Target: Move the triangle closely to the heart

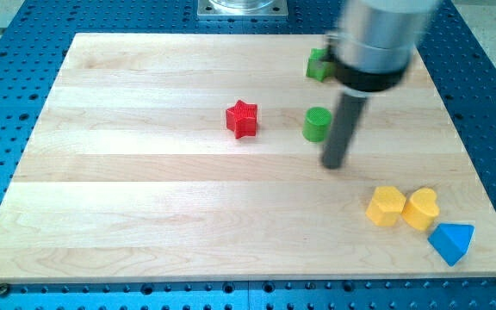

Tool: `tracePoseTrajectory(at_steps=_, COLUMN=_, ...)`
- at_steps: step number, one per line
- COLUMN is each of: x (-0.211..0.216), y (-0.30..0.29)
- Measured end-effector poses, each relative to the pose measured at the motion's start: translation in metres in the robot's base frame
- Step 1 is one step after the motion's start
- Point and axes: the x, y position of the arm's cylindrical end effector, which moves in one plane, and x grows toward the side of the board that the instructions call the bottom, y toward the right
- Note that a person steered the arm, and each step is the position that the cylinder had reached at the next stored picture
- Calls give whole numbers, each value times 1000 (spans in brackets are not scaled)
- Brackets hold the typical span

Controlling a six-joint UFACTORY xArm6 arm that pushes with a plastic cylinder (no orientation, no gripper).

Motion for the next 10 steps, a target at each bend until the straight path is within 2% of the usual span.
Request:
tracePoseTrajectory(at_steps=1, x=90, y=-19)
tracePoseTrajectory(at_steps=2, x=82, y=16)
tracePoseTrajectory(at_steps=3, x=0, y=42)
tracePoseTrajectory(at_steps=4, x=19, y=169)
tracePoseTrajectory(at_steps=5, x=96, y=247)
tracePoseTrajectory(at_steps=6, x=149, y=222)
tracePoseTrajectory(at_steps=7, x=150, y=180)
tracePoseTrajectory(at_steps=8, x=136, y=161)
tracePoseTrajectory(at_steps=10, x=145, y=135)
